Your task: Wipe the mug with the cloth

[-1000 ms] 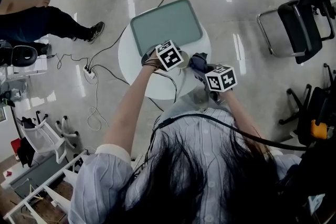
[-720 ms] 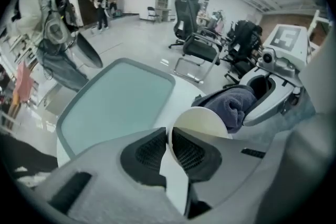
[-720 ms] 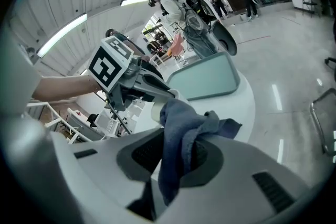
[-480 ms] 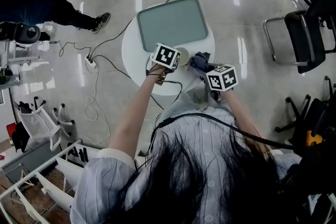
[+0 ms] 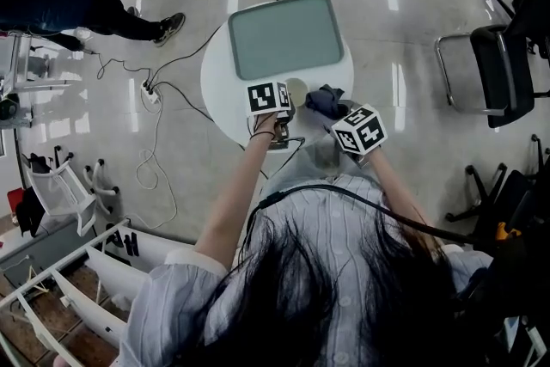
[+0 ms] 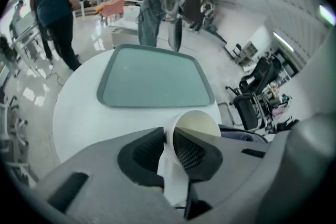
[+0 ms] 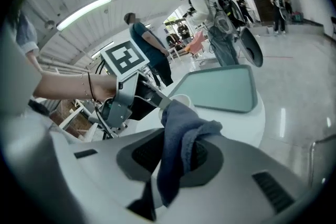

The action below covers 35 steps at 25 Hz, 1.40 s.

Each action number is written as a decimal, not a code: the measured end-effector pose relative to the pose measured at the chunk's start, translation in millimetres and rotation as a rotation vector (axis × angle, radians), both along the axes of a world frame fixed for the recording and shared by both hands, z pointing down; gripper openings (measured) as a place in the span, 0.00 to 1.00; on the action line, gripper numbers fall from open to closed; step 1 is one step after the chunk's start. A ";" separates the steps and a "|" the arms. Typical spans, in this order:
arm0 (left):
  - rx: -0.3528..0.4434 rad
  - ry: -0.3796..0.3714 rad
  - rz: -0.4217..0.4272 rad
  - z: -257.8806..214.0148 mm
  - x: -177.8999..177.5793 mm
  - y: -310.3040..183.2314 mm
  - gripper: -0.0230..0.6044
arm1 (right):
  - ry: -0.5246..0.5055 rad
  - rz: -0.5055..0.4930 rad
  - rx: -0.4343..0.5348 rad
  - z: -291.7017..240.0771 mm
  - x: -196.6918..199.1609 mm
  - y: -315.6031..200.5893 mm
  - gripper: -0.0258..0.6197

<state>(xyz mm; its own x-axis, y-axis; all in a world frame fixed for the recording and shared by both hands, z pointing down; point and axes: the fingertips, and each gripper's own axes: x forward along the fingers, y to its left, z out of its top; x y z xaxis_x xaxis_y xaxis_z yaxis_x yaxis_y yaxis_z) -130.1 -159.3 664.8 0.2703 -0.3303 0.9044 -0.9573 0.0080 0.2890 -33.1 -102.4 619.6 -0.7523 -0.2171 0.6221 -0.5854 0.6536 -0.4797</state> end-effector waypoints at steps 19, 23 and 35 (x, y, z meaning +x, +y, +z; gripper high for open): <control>-0.067 0.191 -0.371 2.8 -13.6 40.6 0.14 | -0.006 0.072 -0.124 33.7 13.5 4.4 0.16; -0.067 0.228 -0.486 2.9 -19.1 44.8 0.14 | 0.059 0.082 -0.155 51.0 21.8 7.6 0.16; -0.108 0.287 -0.647 5.6 -15.3 55.8 0.14 | 0.064 0.050 -0.164 56.6 0.7 7.6 0.16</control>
<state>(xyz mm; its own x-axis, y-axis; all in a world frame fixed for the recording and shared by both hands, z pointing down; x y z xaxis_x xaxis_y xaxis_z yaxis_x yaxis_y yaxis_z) -145.4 -103.5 670.3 0.2831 -0.4173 0.8635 -0.6372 0.5911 0.4946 -32.3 -94.8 676.1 -0.7006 -0.1451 0.6987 -0.6480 0.5393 -0.5378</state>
